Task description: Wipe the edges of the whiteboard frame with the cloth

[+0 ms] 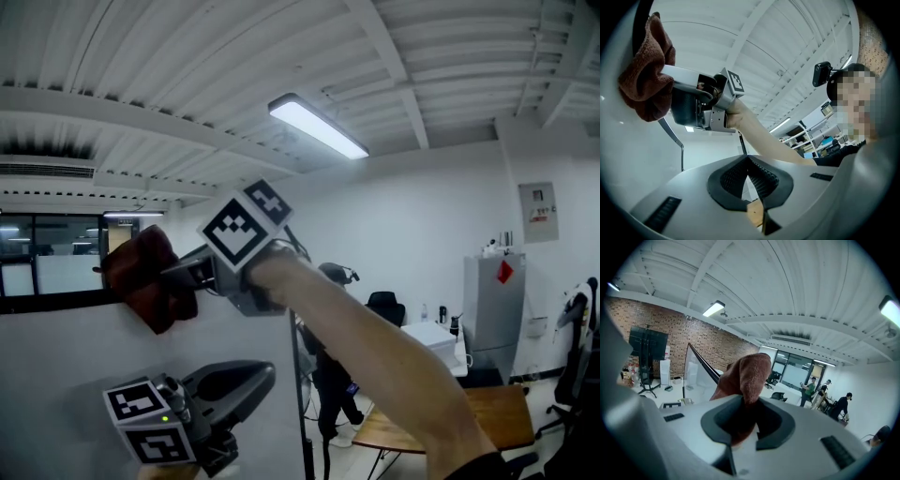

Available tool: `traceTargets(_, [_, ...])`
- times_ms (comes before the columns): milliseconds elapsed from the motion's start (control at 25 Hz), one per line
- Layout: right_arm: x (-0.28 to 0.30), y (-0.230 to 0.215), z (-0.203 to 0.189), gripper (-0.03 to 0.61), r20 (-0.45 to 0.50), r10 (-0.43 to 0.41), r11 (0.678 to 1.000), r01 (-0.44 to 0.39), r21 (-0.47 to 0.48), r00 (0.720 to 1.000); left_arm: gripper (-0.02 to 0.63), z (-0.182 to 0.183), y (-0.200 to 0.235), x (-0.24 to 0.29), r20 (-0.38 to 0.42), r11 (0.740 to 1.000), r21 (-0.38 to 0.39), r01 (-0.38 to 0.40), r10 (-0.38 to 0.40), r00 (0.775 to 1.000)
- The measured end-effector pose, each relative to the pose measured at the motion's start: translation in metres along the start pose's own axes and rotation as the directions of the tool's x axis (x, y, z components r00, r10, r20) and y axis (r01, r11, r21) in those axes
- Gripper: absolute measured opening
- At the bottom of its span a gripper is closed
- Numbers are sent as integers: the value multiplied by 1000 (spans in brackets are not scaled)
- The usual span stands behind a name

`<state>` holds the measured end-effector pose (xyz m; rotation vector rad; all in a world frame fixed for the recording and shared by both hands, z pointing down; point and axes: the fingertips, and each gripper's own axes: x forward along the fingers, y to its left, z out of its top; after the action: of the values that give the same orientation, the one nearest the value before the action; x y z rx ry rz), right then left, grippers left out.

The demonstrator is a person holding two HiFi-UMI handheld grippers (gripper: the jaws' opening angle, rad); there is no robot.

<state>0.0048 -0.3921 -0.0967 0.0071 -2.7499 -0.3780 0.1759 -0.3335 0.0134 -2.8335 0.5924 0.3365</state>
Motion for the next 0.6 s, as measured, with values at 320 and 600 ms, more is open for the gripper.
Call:
traceTargets(320, [-11, -31, -6, 72, 35, 5, 999, -6, 33, 999, -11, -14, 24, 17, -14, 999, -20, 29, -29, 999])
traceTargets(600, [-23, -62, -6, 72, 46, -58, 996, 55, 64, 997, -11, -6, 42, 22, 20, 992, -66, 105, -104, 994])
